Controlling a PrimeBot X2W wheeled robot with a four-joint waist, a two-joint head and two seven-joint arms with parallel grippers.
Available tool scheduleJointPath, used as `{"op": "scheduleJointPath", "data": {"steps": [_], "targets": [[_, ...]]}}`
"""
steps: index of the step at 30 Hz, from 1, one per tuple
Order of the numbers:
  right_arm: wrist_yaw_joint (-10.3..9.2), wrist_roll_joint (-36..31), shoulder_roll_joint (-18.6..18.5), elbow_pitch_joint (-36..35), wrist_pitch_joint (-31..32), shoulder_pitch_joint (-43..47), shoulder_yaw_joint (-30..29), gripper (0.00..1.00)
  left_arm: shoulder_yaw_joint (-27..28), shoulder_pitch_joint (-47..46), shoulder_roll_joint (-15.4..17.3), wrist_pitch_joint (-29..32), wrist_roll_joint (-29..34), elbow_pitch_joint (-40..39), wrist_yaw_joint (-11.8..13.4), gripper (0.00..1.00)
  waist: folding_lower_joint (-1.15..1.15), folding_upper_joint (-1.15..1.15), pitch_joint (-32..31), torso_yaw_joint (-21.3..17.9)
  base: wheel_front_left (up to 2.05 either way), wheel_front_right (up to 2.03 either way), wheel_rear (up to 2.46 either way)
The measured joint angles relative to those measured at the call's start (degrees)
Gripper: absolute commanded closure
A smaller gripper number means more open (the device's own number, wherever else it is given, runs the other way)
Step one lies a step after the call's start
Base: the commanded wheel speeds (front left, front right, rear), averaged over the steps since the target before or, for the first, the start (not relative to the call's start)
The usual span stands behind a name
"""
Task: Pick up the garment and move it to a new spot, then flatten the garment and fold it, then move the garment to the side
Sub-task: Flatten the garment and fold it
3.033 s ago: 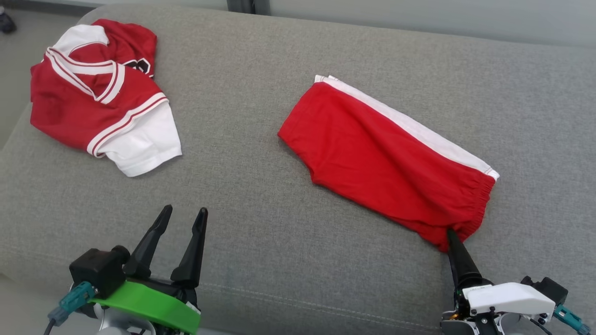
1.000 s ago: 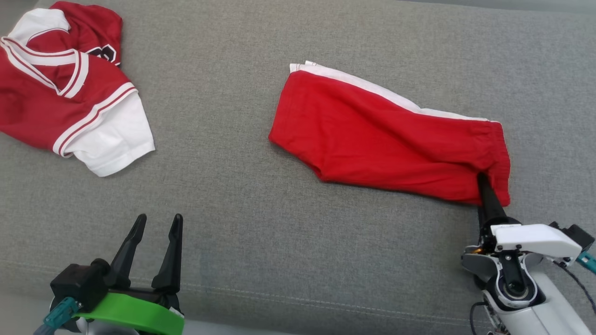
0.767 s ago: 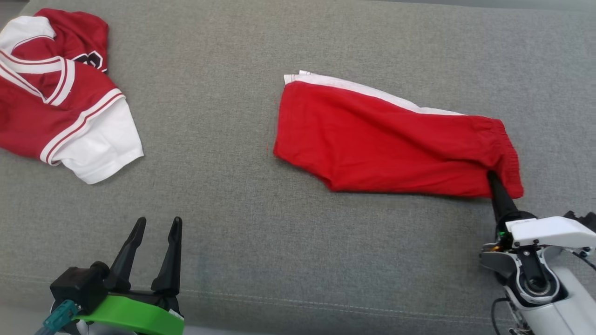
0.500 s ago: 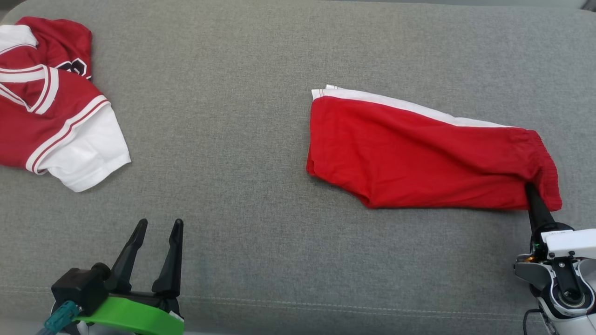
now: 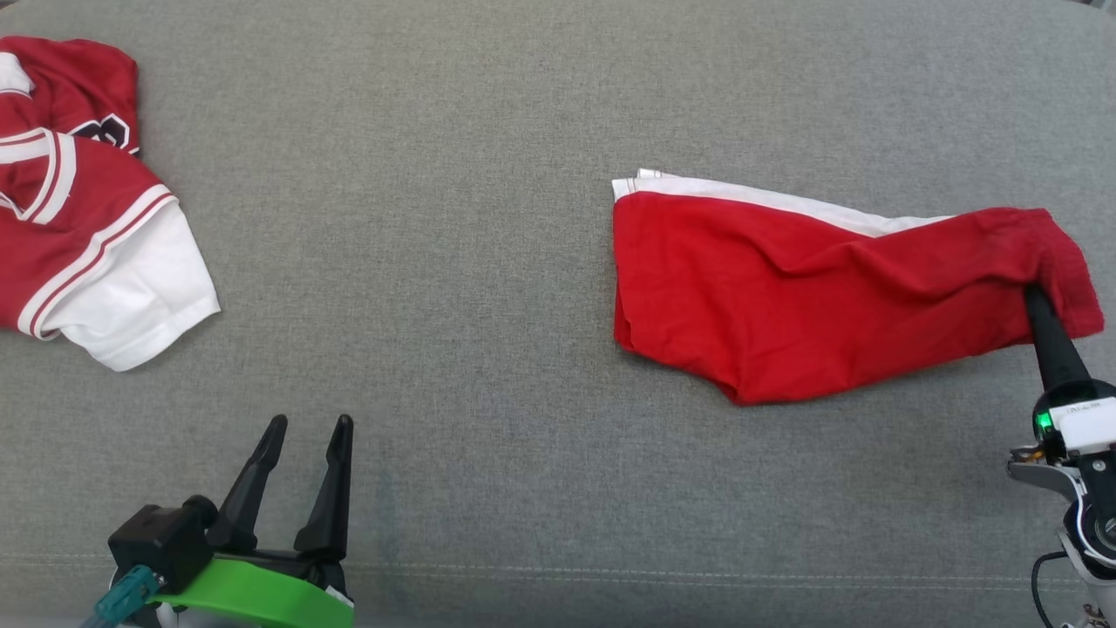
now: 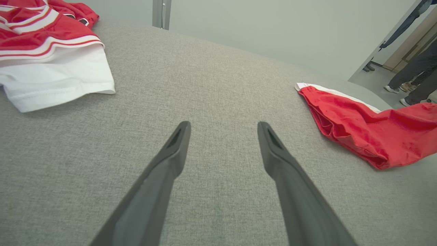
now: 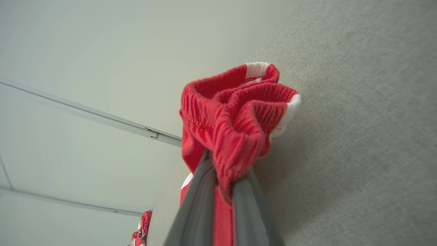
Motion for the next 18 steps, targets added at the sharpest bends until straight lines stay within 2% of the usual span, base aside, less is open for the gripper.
{"op": "scheduleJointPath", "data": {"steps": [7, 13, 18], "targets": [[0.00, -8.45, -5.64, -9.33, 2.82, -1.43, 6.71, 1.00, -0.64, -0.19, -1.86, 0.00, 0.00, 0.98, -1.07, 0.00, 0.00, 0.00, -0.29, 1.45, 0.00, 0.00, 0.00], [-0.14, -14.04, -9.16, -12.56, 6.99, -2.52, 10.98, 1.00, -0.88, -1.60, -4.05, 0.00, 0.00, 2.08, -2.29, 0.00, 0.00, 0.00, -0.50, 4.45, 0.00, 0.00, 0.00], [-2.61, -17.47, -10.09, -14.97, 10.96, -5.54, 14.48, 1.00, -0.66, -2.36, -5.75, 0.00, -0.02, 3.31, -3.01, 0.00, 0.00, 0.00, -0.56, 7.68, 0.00, 0.00, 0.00]]}}
